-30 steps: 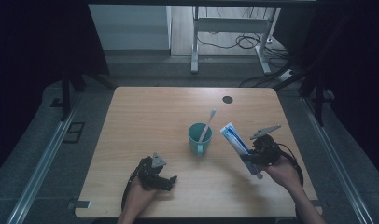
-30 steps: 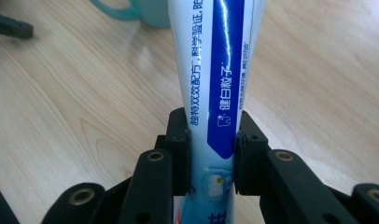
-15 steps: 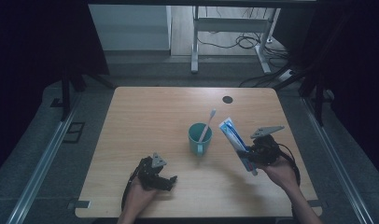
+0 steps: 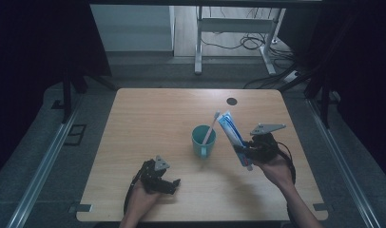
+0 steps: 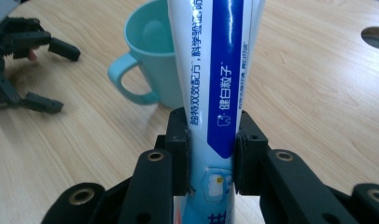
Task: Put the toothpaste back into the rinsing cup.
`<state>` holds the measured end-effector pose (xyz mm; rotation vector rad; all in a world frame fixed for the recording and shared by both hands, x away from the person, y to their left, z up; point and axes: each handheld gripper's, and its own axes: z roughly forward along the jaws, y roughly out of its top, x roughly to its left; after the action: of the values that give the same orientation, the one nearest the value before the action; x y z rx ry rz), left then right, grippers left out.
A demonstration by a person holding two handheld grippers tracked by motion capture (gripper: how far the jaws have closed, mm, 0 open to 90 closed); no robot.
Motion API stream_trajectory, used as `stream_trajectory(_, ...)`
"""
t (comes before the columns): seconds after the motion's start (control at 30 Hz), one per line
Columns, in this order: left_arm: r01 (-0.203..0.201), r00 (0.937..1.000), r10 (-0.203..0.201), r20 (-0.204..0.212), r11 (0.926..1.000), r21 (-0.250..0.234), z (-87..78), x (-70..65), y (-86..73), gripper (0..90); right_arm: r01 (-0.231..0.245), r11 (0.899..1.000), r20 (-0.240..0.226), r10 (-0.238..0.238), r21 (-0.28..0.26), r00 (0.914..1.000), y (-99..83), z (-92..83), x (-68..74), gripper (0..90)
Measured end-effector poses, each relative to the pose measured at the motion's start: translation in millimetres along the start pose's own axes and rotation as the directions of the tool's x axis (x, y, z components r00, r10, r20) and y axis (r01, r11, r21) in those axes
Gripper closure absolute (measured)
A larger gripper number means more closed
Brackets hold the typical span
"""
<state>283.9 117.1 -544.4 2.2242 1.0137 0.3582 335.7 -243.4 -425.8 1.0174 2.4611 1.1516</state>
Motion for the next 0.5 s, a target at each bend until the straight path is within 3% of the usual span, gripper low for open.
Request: stream_trajectory(0.5, -0.001, 1.0000, 0.001, 0.000, 1.0000, 0.000, 0.0, 0.1, -0.1, 2.3, 0.001, 0.998, 0.002, -0.001, -0.066, 1.0000, 12.9, 9.8, 4.1, 71.5)
